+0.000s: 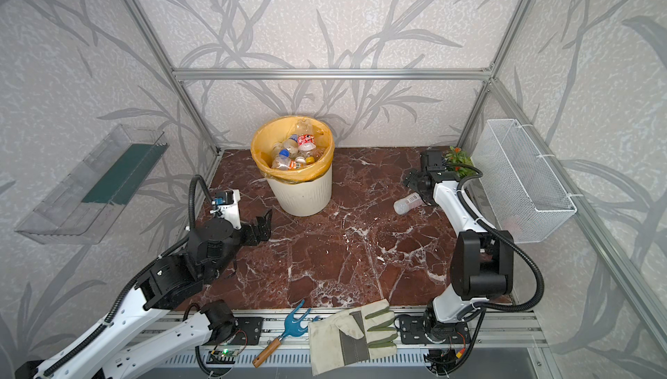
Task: Throw the plastic bottles in the bin
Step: Pick up the plastic bottle from the top-right of the table.
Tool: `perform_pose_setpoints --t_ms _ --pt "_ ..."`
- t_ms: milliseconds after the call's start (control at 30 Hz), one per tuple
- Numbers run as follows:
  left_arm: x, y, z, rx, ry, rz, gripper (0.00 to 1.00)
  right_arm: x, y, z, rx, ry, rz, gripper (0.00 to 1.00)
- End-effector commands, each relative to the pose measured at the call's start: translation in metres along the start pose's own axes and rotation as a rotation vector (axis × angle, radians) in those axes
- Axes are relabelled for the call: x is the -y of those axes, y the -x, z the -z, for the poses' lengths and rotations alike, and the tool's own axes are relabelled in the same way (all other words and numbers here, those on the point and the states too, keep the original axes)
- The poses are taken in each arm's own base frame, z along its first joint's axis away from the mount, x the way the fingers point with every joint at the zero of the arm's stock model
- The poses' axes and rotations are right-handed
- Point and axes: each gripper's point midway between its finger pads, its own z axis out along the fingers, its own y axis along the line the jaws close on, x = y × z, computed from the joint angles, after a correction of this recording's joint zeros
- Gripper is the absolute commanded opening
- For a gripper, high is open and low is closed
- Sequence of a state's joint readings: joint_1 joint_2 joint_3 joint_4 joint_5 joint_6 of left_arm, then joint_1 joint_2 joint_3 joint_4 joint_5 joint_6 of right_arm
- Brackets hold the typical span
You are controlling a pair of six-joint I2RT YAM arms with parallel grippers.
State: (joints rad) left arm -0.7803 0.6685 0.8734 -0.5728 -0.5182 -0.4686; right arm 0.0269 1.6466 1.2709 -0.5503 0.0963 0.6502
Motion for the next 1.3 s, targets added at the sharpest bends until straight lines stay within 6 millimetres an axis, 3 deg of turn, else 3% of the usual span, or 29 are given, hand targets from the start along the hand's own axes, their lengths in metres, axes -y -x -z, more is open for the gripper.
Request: perform_pose_setpoints --t_ms 0,200,533,800,933,1033,1167,1267 --pt "-0.017 0.001 0.005 0.038 0.063 0.028 0.97 0.004 -0.009 -0.019 -0.043 -0.023 0.003 0.97" --pt "-0.033 0.009 0.023 0.094 0.075 0.033 0.97 0.007 -0.025 -0.054 -0.140 -0.074 0.068 0.89" --pt "-0.037 0.014 0.029 0.098 0.089 0.025 0.98 0.021 -0.053 -0.080 -0.284 -0.129 0.149 0.83" --pt "-0.040 0.016 0.033 0.101 0.093 0.027 0.97 0.031 -0.066 -0.083 -0.344 -0.154 0.201 0.57" --pt "-0.044 0.015 0.035 0.105 0.104 0.031 0.97 0.024 -0.058 -0.062 -0.273 -0.081 0.183 0.48" --pt "-0.045 0.015 0.034 0.105 0.111 0.032 0.98 0.009 -0.042 -0.032 -0.183 0.012 0.177 0.46" --pt "-0.047 0.016 0.035 0.113 0.121 0.053 0.99 -0.021 -0.016 0.027 -0.051 0.180 0.202 0.45" --pt "-0.053 0.017 0.039 0.125 0.139 0.059 0.99 -0.054 0.003 0.086 0.056 0.366 0.221 0.46"
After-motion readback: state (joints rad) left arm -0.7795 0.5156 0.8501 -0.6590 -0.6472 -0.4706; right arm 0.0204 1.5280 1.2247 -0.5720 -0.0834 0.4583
